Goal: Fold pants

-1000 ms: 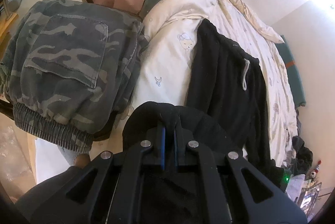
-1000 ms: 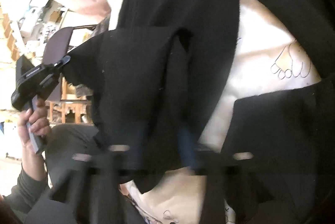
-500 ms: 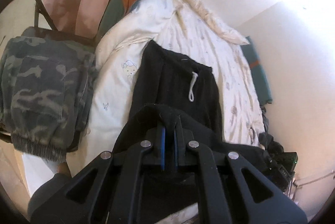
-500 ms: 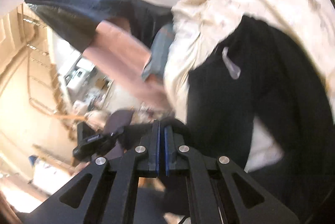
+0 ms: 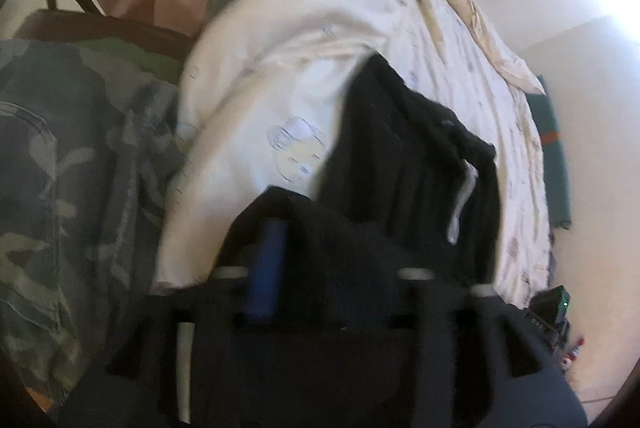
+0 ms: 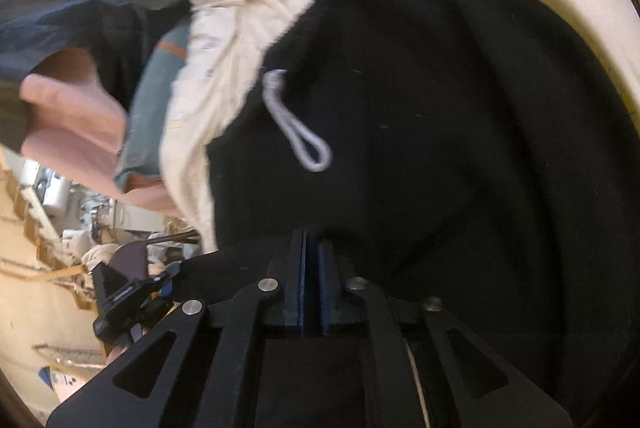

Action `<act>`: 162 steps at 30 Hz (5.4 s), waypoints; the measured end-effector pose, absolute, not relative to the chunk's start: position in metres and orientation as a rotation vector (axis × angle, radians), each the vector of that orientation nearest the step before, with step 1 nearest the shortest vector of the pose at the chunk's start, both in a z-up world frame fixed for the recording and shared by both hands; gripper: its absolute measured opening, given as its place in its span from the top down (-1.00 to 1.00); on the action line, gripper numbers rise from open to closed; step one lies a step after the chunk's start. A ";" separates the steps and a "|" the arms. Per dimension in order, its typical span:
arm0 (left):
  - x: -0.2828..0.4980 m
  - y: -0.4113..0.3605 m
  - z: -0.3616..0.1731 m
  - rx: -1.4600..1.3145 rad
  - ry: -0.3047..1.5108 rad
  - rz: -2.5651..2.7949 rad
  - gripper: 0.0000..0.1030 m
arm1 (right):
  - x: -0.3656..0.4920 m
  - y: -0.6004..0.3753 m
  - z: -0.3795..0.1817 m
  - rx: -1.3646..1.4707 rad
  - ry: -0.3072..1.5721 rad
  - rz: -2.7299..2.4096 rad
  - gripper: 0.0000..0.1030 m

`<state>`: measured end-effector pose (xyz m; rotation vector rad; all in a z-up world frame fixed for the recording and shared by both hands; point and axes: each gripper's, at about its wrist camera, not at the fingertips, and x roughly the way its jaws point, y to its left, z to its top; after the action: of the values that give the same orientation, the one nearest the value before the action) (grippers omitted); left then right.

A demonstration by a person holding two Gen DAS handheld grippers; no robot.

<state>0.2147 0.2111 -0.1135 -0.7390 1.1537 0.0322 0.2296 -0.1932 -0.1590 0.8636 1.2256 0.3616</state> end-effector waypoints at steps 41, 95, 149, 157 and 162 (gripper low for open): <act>0.242 0.110 -0.133 0.123 1.122 0.061 -0.72 | 0.237 -0.083 -0.152 0.117 1.282 0.449 0.61; 0.272 0.225 -0.163 -0.570 1.094 -0.048 0.37 | 0.247 -0.212 -0.157 0.402 1.258 0.272 0.94; 0.261 0.154 -0.071 -0.182 1.055 -0.026 -0.54 | 0.311 -0.230 -0.077 0.367 1.141 0.422 -0.12; 0.120 0.174 -0.069 -0.330 1.153 0.081 -0.54 | 0.174 -0.236 -0.066 0.475 1.184 0.572 -0.12; 0.047 0.175 -0.089 -0.433 1.190 0.071 -0.54 | 0.104 -0.217 -0.109 0.541 1.302 0.612 -0.12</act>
<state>0.0473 0.1752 -0.0889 -0.4326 1.1897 0.0709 0.1041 -0.2169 -0.1085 0.5413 1.3021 0.6117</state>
